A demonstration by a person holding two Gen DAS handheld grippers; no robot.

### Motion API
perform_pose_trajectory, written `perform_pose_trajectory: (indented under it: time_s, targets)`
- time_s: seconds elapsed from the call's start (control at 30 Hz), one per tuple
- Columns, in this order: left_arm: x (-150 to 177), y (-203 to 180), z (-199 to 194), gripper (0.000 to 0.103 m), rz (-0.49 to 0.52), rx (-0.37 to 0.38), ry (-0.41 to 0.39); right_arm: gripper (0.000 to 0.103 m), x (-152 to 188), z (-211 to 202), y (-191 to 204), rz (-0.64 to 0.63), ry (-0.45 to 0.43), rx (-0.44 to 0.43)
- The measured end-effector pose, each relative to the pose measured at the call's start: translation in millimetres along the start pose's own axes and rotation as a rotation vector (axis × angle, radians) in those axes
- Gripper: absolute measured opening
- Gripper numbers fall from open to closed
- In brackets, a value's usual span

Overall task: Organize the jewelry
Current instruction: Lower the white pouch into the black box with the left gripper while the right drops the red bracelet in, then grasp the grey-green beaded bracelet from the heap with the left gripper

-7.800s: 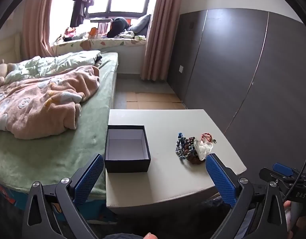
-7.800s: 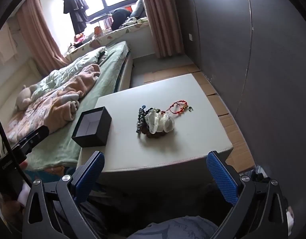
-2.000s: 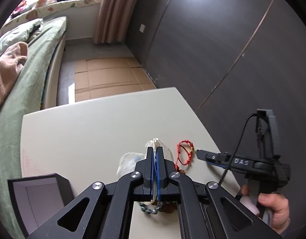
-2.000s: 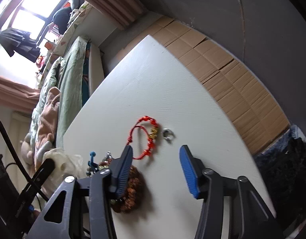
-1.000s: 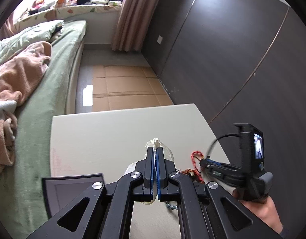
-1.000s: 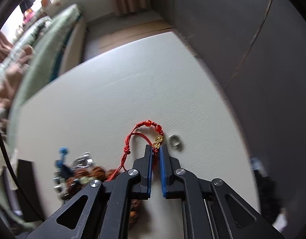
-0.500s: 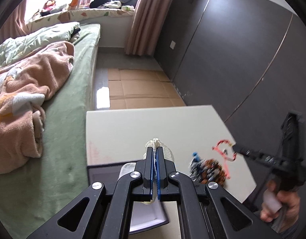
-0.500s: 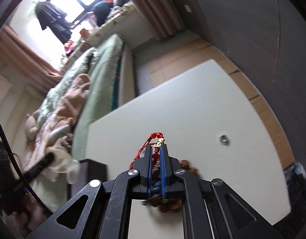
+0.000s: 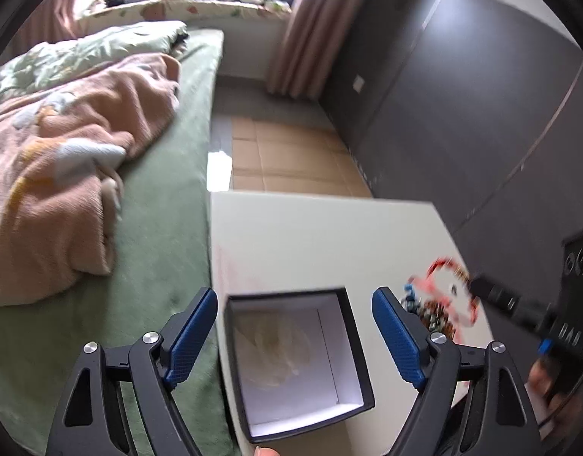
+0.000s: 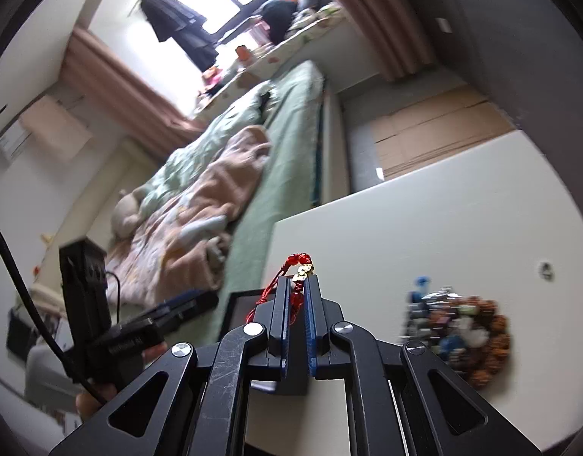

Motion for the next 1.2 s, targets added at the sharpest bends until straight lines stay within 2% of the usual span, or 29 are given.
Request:
perform_pose_trajectory:
  time_s: [0.23, 0.5, 0.57, 0.6, 0.63, 0.7, 0.8, 0.93, 1.2]
  targets:
    - [-18, 24, -17, 0.084, -0.052, -0.028, -0.057, 0.009, 19, 36, 36, -0.053, 0.079, -0.072]
    - [-22, 40, -21, 0.084, -0.102, -0.020, -0.060, 0.009, 38, 81, 55, -0.068, 0.180, -0.125]
    - [-21, 42, -20, 0.084, -0.118, -0.012, -0.056, 0.019, 46, 98, 51, -0.071, 0.239, -0.097]
    - [-21, 42, -19, 0.084, -0.123, -0.008, -0.053, 0.040, 50, 104, 47, -0.059, 0.271, -0.085]
    - [-21, 42, -19, 0.084, -0.124, -0.007, -0.052, 0.049, 55, 109, 40, -0.042, 0.295, -0.055]
    - [-22, 40, -18, 0.084, -0.120, -0.005, -0.051, 0.049, 54, 105, 34, -0.046, 0.269, -0.023]
    - [-22, 33, -15, 0.084, -0.107, 0.001, -0.047, 0.049, 45, 89, 33, -0.041, 0.233, -0.037]
    - [-19, 19, -11, 0.084, -0.072, 0.005, -0.034, 0.057, 29, 58, 23, -0.040, 0.154, -0.004]
    - [-13, -15, -1, 0.084, 0.008, 0.019, -0.010, 0.057, 13, 8, -16, 0.003, 0.104, 0.093]
Point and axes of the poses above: each gripper's, at about its wrist camera, not at the fingertips, and z roughly the way its jaws point, y to its left, x to its underside, the point moved 8 cm from there along z, roughly the way its jaws point, and after that the axes turned 2 degrees about -x, right-handed, at the moved point
